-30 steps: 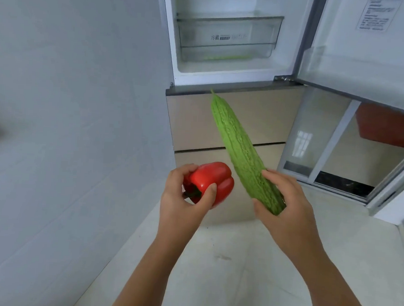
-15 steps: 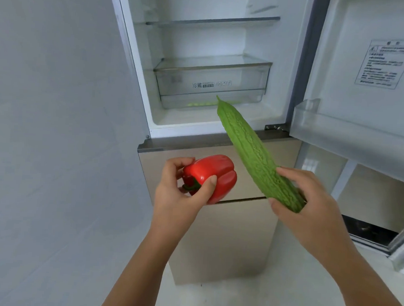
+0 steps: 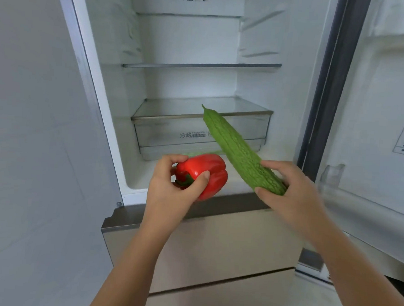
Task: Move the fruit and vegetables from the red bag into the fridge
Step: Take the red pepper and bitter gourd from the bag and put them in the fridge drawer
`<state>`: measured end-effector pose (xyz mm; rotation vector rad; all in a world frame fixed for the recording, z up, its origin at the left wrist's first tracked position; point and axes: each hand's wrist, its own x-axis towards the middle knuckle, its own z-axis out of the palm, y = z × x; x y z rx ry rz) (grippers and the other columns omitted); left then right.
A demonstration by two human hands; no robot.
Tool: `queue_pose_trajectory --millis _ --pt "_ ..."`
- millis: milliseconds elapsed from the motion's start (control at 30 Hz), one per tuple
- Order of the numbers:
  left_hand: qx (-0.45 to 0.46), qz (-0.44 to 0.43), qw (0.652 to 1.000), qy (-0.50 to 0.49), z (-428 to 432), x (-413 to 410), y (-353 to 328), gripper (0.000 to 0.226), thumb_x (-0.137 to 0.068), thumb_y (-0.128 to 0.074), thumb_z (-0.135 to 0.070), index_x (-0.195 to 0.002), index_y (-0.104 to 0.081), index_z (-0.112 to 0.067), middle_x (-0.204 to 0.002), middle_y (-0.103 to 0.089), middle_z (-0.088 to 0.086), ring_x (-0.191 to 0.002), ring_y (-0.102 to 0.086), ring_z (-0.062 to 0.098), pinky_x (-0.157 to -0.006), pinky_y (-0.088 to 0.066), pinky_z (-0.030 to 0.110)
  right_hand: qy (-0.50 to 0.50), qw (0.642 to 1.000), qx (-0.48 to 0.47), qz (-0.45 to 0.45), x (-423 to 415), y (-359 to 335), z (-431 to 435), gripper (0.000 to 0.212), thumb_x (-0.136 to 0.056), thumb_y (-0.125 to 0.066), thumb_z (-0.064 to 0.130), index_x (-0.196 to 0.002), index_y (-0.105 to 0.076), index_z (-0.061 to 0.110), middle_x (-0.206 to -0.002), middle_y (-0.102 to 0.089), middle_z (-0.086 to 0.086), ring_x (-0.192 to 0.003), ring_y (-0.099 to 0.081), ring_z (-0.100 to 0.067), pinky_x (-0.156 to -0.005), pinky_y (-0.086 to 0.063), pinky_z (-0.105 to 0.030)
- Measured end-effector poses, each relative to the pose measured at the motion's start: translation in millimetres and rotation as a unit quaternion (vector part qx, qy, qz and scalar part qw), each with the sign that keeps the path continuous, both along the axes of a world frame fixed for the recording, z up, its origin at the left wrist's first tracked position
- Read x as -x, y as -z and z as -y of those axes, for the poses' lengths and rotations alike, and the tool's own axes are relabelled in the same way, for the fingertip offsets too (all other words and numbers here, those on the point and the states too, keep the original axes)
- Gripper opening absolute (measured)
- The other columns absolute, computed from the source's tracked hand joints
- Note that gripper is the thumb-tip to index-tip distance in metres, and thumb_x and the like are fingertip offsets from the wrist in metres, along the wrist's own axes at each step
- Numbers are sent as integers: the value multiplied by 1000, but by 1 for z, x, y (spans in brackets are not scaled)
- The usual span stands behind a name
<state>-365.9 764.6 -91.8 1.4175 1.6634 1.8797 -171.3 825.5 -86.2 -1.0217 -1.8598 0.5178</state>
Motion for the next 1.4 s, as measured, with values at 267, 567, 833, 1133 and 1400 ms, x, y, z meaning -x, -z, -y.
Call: queue_pose_trajectory --millis 267,567,833,1133,1400 --pt "-34 -16 999 -12 -79 40 -29 39 -60 -69 -39 -93 -51 -35 -101 -57 -11 -94 -56 8 -75 -48 23 -21 998 -38 39 54 -37 -88 47 -76 -68 12 -120 -55 22 -106 -49 5 -80 -48 4 -67 -31 4" --pt "-77 -37 994 -73 -142 75 -67 37 -61 -68 -38 -92 -50 -36 -95 -55 -17 -85 -55 0 -74 -47 23 -45 996 -39 64 96 -71 -186 51 -74 -68 9 -122 -55 20 -115 -51 -1 -93 -44 -8 -62 -30 -8" --pt "-65 -111 986 -101 -209 100 -90 32 -72 -75 -23 -99 -57 -24 -102 -61 0 -85 -55 5 -73 -44 17 -65 994 -38 74 129 -95 -255 51 -75 -65 8 -124 -55 19 -122 -54 -1 -89 -46 -9 -57 -33 -8" --pt "-31 -223 970 -91 -249 121 -108 34 -71 -75 -19 -97 -59 -33 -103 -55 -8 -85 -50 -8 -72 -32 -5 -107 989 -6 103 171 -96 -301 51 -72 -68 9 -121 -57 19 -119 -58 1 -90 -52 -9 -71 -36 -18" --pt "50 -319 944 -73 -276 139 -119 45 -71 -75 -21 -115 -64 -24 -108 -52 -8 -96 -49 4 -75 -27 -5 -117 988 -14 102 188 -91 -324 49 -76 -67 13 -123 -56 20 -122 -58 1 -94 -49 -7 -77 -35 -18"
